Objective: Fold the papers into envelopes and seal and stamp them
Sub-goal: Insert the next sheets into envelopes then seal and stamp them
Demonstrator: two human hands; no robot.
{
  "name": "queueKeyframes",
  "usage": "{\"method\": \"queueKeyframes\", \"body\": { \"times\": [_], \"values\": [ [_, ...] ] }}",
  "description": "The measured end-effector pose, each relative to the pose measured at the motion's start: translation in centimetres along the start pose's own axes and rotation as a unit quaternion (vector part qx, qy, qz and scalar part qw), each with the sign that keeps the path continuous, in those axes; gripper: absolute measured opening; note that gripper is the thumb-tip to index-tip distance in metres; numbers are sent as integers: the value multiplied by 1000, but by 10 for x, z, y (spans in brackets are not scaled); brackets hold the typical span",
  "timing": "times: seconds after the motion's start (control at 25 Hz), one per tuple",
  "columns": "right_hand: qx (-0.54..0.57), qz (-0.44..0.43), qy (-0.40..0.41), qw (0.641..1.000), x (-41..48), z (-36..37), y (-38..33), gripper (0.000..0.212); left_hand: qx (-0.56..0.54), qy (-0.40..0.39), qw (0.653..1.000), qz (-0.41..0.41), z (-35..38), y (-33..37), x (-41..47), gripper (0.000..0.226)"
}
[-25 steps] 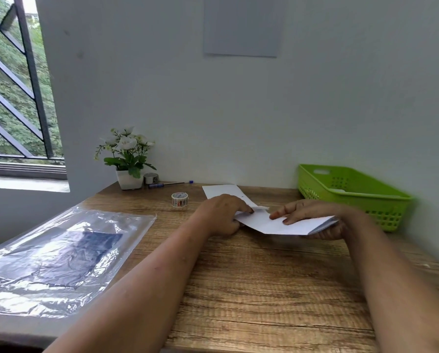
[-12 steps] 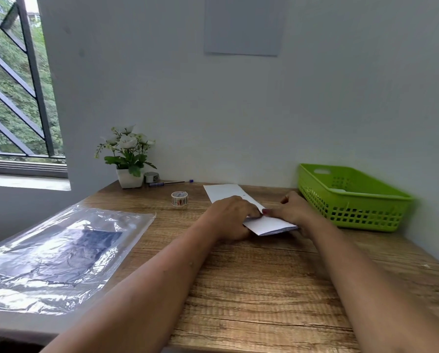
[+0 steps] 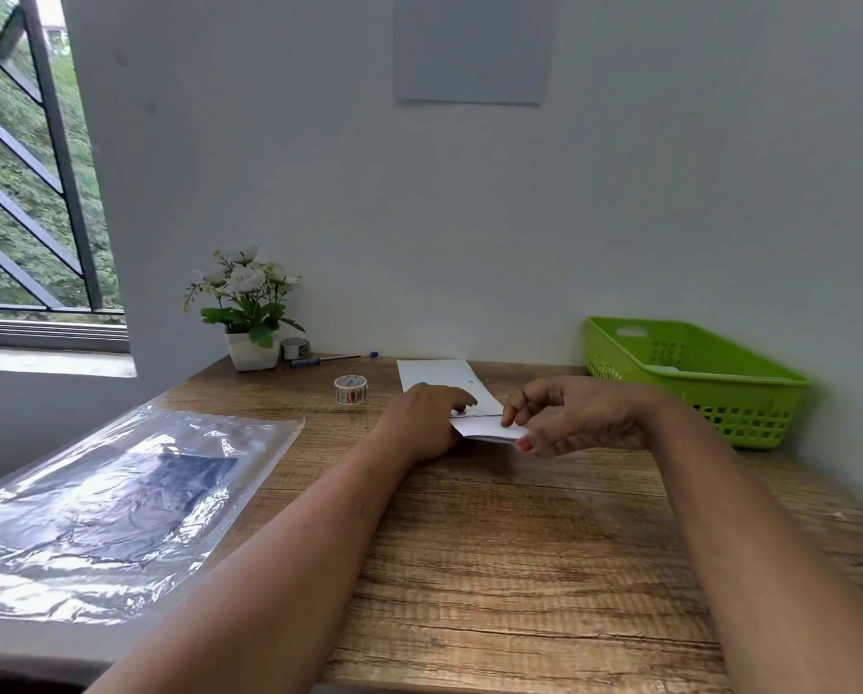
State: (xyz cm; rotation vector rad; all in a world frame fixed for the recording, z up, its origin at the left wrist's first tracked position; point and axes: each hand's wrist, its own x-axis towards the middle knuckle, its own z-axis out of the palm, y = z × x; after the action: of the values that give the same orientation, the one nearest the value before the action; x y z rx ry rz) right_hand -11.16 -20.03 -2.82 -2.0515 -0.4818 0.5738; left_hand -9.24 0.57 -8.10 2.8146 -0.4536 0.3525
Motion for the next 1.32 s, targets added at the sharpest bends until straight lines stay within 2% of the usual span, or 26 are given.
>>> {"method": "queueKeyframes", "body": {
  "times": [0.16, 0.36, 0.52, 0.56, 0.64, 0.72, 0.88, 0.96, 1.04, 1.32],
  "values": [
    [-36, -35, 2, 999, 3, 6, -2, 15, -22, -28, 999, -2, 2, -6, 5, 42],
    [-135, -113, 108, 978, 19, 12, 5, 8, -66, -31, 997, 11, -2, -8, 4, 40],
    [-177, -109, 141, 968, 30, 15, 12, 51, -105, -13, 994, -1, -6, -13, 2, 40],
    [-184, -109, 149, 965, 33, 14, 14, 45, -120, -10, 993, -10, -7, -14, 2, 40],
    [-189, -119, 160, 962, 36, 16, 16, 15, -142, -9, 990, -23, -8, -16, 2, 42],
    [-194, -140, 191, 952, 39, 18, 18, 7, -159, -4, 987, -31, -8, -16, 2, 44],
    [-272, -181, 284, 902, 48, 30, 18, 13, -193, 2, 981, -33, -9, -15, 1, 42],
    [-370, -188, 315, 854, 56, 35, 18, 17, -197, 5, 980, -29, -9, -14, 1, 41],
    [-473, -180, 315, 803, 64, 40, 18, 19, -199, 8, 980, -32, -8, -16, 1, 42],
    [-589, -189, 300, 726, 77, 44, 12, 20, -179, -6, 983, -30, -9, -25, 2, 35]
  ]
}}
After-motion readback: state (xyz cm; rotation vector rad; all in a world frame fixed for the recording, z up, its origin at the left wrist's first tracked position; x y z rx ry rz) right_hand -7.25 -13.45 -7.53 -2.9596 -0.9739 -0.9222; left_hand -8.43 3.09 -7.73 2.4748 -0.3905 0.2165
